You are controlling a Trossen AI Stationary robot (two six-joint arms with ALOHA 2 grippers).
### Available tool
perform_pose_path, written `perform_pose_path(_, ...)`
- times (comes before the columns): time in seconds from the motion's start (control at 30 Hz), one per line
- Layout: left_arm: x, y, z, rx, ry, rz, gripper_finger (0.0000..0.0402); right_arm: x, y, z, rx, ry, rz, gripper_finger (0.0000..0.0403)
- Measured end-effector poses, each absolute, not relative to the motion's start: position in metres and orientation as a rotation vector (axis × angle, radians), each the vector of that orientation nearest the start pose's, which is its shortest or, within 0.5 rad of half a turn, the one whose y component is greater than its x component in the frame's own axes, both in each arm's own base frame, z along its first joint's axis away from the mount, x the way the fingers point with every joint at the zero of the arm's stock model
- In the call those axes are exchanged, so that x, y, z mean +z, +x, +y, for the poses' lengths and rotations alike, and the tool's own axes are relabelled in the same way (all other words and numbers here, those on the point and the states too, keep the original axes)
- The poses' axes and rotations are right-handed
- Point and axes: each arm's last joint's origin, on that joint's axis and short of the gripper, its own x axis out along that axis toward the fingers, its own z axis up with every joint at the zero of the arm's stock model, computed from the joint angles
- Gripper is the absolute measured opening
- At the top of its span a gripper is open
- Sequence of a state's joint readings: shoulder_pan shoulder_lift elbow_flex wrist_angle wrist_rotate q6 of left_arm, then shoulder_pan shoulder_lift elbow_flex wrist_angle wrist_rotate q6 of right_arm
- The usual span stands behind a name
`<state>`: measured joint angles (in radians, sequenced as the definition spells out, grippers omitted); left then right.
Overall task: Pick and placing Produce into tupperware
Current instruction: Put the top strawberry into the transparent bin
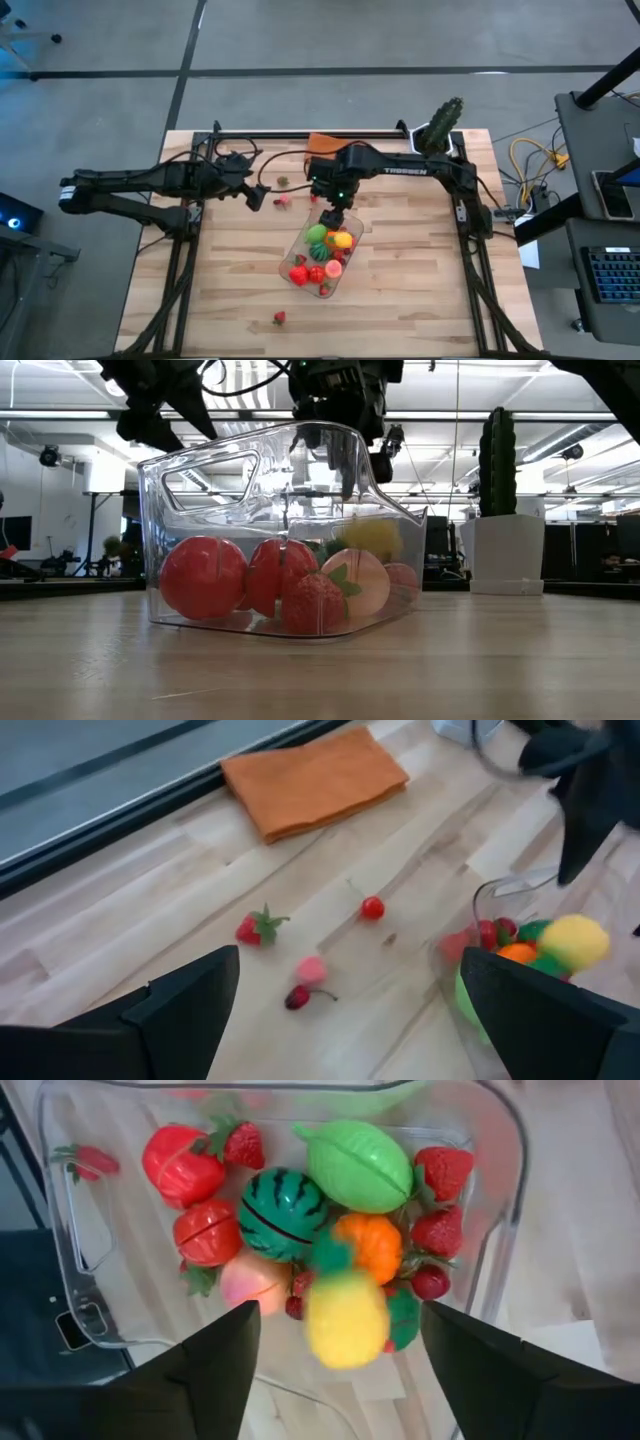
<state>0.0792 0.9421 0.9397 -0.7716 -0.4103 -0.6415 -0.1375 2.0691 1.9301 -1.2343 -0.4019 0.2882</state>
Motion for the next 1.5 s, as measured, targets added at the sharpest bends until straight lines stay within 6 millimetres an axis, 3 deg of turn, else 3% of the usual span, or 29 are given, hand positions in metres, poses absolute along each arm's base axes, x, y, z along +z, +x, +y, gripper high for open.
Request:
perform_pose_path(0.17,0.307,0.174,0.025,0.700,-0.468,0.613,0.0367,0.275,0.414,-0.046,0.030,0.591,1.321,0.0288)
perform_pose_path(0.3,0.301,0.169,0.026,0.739,-0.435,0.691,0.0367,0.307,0.409,-0.048,-0.084,0.538,1.163,0.0300)
perform_pose_path(0.5,0.284,0.162,0.026,0.750,-0.261,0.824,0.0367,0.373,0.373,-0.058,-0.499,0.337,0.852,0.0308)
perform_pose_path(0.7,0.248,0.179,0.030,0.682,-0.093,0.745,0.0367,0.417,0.328,-0.063,-0.585,0.353,0.723,0.0306)
perform_pose_path(0.87,0.228,0.197,0.041,0.692,-0.062,0.652,0.0367,0.428,0.298,-0.069,-0.630,0.397,0.699,0.0303)
perform_pose_path(1.07,0.215,0.214,0.072,0.763,0.022,0.734,0.0367,0.425,0.281,-0.086,-0.703,0.399,0.724,0.0305)
perform_pose_path(1.17,0.209,0.219,0.097,0.807,-0.054,0.784,0.0367,0.420,0.278,-0.095,-0.735,0.403,0.744,0.0301)
perform_pose_path(1.33,0.210,0.232,0.131,0.713,-0.305,0.828,0.0367,0.411,0.276,-0.106,-0.728,0.410,0.789,0.0298)
perform_pose_path(1.5,0.215,0.239,0.145,0.790,-0.409,0.930,0.0367,0.401,0.273,-0.116,-0.742,0.428,0.819,0.0296)
